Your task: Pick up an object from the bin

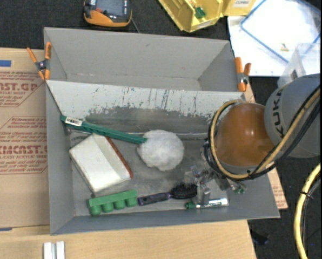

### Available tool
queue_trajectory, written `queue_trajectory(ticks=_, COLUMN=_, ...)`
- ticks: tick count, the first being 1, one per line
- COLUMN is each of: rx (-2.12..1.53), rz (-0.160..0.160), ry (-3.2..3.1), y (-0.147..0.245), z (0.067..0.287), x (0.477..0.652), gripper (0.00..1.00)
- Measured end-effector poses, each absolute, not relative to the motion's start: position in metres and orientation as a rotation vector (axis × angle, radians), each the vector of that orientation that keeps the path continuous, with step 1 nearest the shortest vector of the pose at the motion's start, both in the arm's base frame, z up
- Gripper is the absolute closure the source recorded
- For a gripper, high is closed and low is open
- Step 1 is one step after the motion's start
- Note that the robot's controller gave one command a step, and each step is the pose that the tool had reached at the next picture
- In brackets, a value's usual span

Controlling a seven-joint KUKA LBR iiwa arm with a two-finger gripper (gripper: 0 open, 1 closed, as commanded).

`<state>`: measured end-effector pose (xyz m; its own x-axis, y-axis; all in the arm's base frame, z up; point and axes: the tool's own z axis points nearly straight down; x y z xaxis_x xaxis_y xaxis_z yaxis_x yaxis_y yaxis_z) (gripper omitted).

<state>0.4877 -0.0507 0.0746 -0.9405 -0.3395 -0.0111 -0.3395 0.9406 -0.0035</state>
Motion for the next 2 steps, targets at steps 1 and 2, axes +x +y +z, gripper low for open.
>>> queue_trajectory(ticks=1, rx=-0.539, rz=-0.002, ry=3.083, y=-0.0507, z=0.0746, x=0.4877, gripper=1.00)
queue_trajectory(ticks=2, rx=-0.539, rz=-0.002, ry=3.083, y=-0.0507, z=0.0746, x=0.4877, gripper=1.00)
